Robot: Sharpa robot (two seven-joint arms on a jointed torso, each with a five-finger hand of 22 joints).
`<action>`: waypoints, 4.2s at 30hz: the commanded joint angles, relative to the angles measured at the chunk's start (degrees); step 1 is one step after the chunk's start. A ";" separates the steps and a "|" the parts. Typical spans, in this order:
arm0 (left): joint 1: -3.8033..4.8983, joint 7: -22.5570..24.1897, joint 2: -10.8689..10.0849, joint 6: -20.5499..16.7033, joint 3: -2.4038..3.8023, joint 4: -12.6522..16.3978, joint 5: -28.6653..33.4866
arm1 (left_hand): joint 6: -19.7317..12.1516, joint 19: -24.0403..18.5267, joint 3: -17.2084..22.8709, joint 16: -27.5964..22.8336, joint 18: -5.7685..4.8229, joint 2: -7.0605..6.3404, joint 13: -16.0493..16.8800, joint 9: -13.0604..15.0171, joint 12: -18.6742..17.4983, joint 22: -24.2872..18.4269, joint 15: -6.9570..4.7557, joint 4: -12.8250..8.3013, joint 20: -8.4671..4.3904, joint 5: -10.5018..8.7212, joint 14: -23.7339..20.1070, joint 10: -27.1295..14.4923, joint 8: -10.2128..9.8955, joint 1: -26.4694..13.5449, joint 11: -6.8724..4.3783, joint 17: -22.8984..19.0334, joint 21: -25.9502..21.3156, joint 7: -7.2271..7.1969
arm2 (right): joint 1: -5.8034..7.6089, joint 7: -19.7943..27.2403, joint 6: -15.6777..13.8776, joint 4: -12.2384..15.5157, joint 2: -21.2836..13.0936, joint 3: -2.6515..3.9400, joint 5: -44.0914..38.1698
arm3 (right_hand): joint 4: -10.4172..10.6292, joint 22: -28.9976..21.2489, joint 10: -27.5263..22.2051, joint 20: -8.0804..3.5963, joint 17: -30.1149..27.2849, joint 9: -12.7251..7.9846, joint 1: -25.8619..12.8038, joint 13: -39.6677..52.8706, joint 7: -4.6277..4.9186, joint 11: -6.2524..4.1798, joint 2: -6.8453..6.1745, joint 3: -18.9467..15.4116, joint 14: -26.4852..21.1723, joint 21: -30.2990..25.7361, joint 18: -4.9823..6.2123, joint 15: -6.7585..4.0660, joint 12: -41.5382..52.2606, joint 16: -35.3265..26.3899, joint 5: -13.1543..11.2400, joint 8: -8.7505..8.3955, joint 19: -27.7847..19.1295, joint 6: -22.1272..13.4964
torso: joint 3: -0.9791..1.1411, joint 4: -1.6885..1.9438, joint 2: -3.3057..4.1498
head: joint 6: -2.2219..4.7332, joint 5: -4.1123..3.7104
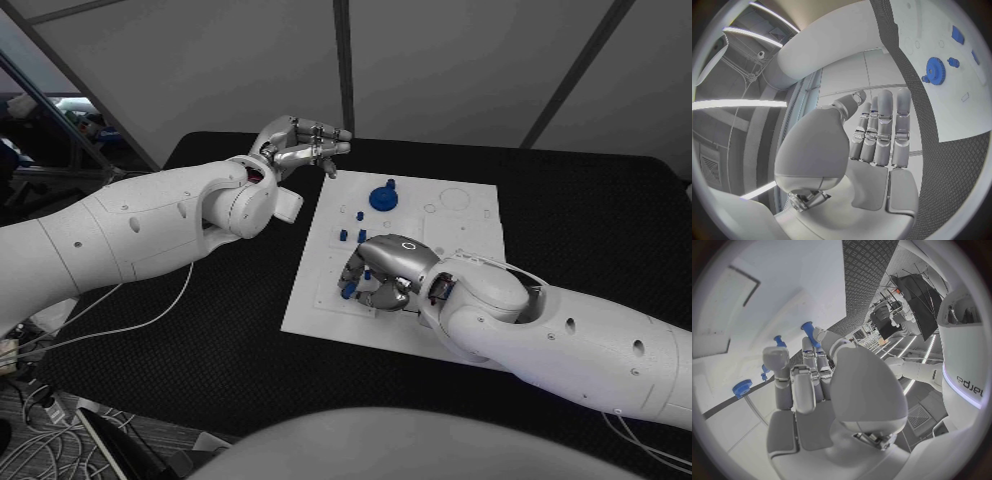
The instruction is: Assemble the parts on the task board
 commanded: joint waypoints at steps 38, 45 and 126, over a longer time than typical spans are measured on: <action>0.09 -0.38 -0.64 1.11 -0.54 0.13 0.14 | -0.17 -0.34 0.02 -0.36 2.06 0.53 -0.03 -0.06 -0.11 -0.08 0.21 -0.24 -0.06 0.08 -0.30 -0.50 -0.30 -0.03 0.19 -0.14 -0.34 0.35 | 0.20 -3.03 -9.32 10.52 -19.48 2.67 16.23 | 6.08 -3.62 6.15 -0.11 1.93 0.16 -9.57 4.28 -0.48 -1.85 -4.18 -8.77 3.51 -2.69 0.12 -1.04 9.24 -0.44 2.35 1.40 -0.60 -4.71 | -0.06 -0.94 -0.41 | 2.64 -5.58; 0.09 -0.36 -1.09 1.06 -0.71 1.28 0.15 | -0.17 -0.34 0.02 -0.36 2.06 0.53 -0.03 -0.06 -0.11 -0.08 0.21 -0.24 -0.06 0.08 -0.30 -0.50 -0.30 -0.03 0.19 -0.14 -0.34 0.35 | 0.27 -9.79 -7.62 13.43 -27.23 2.99 19.78 | 12.21 4.93 6.53 -2.49 10.07 2.72 -11.69 39.76 -2.40 -3.54 -4.00 -21.62 5.04 2.44 -1.50 -2.39 42.09 4.23 8.50 6.47 4.10 -4.98 | -0.20 -1.34 -0.35 | 3.17 -8.34; 0.08 -1.05 -1.84 1.79 -1.03 1.99 0.15 | -0.02 -0.40 -0.11 -0.41 2.07 0.64 0.02 -0.03 0.09 -0.12 0.22 -0.15 -0.02 0.08 -0.29 -0.43 -0.24 -0.20 0.13 -0.27 -0.45 0.26 | -5.56 -20.93 -17.29 15.22 -24.61 2.77 21.33 | 17.66 10.15 13.23 -2.43 14.70 8.83 -2.03 70.36 -3.53 -4.41 1.71 -32.98 5.97 5.38 -2.19 -3.16 63.99 6.32 27.05 18.10 5.61 -8.41 | -0.40 -1.71 -0.37 | 2.04 -8.84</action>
